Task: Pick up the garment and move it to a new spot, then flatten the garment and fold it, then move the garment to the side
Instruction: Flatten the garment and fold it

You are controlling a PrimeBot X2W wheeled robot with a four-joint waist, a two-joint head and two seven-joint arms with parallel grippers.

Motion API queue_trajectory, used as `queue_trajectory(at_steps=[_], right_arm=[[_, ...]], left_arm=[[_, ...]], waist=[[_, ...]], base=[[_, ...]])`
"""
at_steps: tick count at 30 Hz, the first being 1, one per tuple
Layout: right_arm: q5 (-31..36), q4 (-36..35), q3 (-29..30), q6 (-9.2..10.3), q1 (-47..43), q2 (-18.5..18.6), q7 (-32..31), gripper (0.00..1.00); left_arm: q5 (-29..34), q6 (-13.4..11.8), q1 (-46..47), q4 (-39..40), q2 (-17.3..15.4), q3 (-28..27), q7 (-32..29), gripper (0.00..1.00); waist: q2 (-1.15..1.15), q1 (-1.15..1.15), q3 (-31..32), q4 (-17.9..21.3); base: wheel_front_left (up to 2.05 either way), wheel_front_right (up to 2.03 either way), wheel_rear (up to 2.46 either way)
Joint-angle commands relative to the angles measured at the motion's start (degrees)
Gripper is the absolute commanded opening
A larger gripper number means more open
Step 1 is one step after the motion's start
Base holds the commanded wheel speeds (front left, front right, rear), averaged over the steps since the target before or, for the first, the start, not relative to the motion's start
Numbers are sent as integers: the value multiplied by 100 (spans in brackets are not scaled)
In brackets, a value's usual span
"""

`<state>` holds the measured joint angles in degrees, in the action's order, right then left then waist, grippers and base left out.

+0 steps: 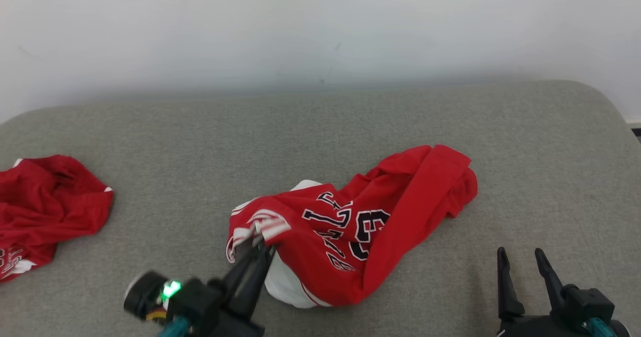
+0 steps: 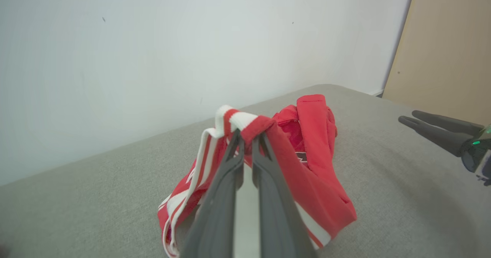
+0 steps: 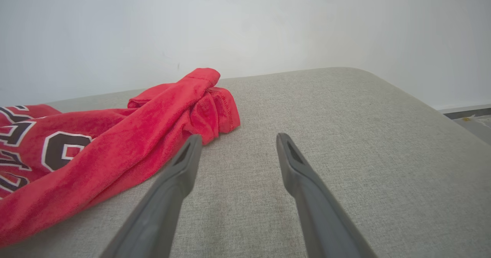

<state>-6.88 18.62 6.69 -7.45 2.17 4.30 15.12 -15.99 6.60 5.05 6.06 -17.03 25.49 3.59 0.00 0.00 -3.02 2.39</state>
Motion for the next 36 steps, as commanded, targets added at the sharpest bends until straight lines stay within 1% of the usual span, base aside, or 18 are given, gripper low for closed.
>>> queue_trajectory(at_steps=[1,2,3,4,6,11,14,15,17,19,22,28,29,30,32,34,36], right_arm=[[27,35,-9,-9,60,-11,2,100],[30,58,-11,-9,107,-10,3,100],[34,74,-8,-8,143,-6,3,100],[43,88,-1,-9,166,-11,3,100],[42,145,-13,-9,231,-23,2,100],[38,279,-15,-9,413,-41,3,100],[55,392,-56,-9,517,-55,2,100],[60,421,-55,-9,546,-63,3,100],[85,484,-56,-9,594,-72,3,100],[84,527,-46,-9,627,-86,3,100],[94,595,-36,-9,673,-96,3,100],[103,716,-44,-9,716,-106,3,100],[109,732,-41,-9,723,-107,3,100],[116,745,-7,-9,700,-106,3,100],[121,762,-1,-9,645,-110,2,100],[138,775,14,-9,573,-112,3,100],[119,767,27,-9,527,-114,3,100]], left_arm=[[-15,49,346,-193,-20,31,55,0],[102,48,571,-360,-122,113,10,0],[139,59,791,-484,-154,172,46,0],[18,73,985,-645,-116,228,68,0],[10,91,1414,-958,-197,337,93,0],[-626,79,2355,-1913,-378,648,207,0],[-989,79,2857,-2546,-639,921,308,0],[-1213,78,2993,-2723,-638,986,387,0],[-1353,80,3267,-3109,-801,1193,464,0],[-1696,78,3477,-3442,-831,1334,580,0],[-2047,79,3758,-3977,-919,1616,658,0],[-2649,80,4179,-4642,-926,2274,833,0],[-2711,79,4225,-4706,-924,2384,879,35],[-2874,80,4274,-4805,-901,2537,975,100],[-2961,79,4280,-4846,-904,2691,1050,100],[-3094,79,4192,-4799,-1026,2885,1127,100],[-3145,80,4067,-4698,-1072,2914,1153,100]], waist=[[0,0,-80,113],[0,0,-116,163],[0,0,-151,202],[0,0,-186,240],[0,0,-267,331],[0,0,-459,568],[0,0,-551,730],[0,0,-574,773],[0,0,-619,868],[0,0,-648,929],[0,0,-670,989],[0,0,-661,1019],[0,0,-647,1012],[0,0,-598,969],[0,0,-535,906],[0,0,-436,809],[0,0,-357,721]], base=[[0,0,0],[0,0,0],[0,0,0],[0,0,0],[0,0,0],[0,0,0],[0,0,0],[0,0,0],[0,0,0],[0,0,0],[0,0,0],[0,0,0],[0,0,0],[0,0,0],[0,0,0],[0,0,0],[0,0,0]])
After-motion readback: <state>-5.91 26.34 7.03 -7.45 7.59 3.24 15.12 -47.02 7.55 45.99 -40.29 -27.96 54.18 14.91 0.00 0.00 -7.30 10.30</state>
